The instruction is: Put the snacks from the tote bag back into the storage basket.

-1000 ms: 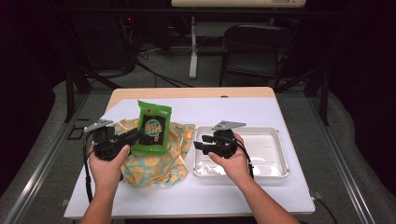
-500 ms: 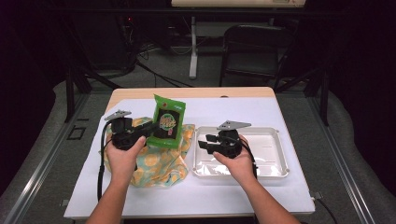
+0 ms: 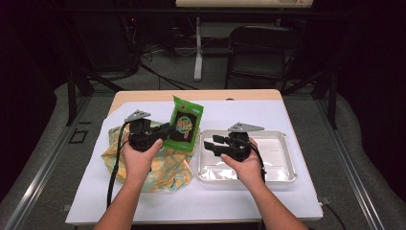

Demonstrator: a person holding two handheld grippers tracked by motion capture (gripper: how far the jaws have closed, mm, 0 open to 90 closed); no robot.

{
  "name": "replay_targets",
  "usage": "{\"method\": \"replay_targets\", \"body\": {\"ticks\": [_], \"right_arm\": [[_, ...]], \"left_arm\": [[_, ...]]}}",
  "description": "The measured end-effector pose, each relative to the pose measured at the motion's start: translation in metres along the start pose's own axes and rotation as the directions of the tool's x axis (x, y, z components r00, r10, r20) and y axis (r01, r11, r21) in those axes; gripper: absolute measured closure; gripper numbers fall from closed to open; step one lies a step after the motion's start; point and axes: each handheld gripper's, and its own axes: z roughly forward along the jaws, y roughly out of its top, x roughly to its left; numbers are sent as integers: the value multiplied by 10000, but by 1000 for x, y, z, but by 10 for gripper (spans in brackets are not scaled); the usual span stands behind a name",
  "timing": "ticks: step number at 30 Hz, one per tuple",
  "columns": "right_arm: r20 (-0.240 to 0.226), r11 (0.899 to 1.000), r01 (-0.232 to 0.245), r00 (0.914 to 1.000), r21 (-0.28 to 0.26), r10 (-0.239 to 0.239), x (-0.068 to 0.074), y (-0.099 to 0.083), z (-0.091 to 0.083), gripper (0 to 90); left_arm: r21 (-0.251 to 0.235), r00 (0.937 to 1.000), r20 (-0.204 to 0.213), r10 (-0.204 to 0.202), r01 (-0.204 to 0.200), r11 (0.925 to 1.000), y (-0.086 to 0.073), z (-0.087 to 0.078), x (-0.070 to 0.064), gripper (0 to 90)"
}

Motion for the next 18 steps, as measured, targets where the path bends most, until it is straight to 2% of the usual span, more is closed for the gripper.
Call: {"method": "replay_targets", "body": {"ticks": [6,13,18], "right_arm": [[-432,9993,-370,9984,-30,369,-6,2,-1,470],[-578,9969,-752,9956,-214,739,-13,3,-3,460],[-732,9956,-896,9935,-290,873,-20,3,-6,440]], "left_arm": [[111,9994,320,145,-149,9998,-1,13,-11,722],[317,9959,728,528,-552,9980,-2,29,-28,721],[454,9941,676,845,-877,9951,-4,36,-36,720]]}}
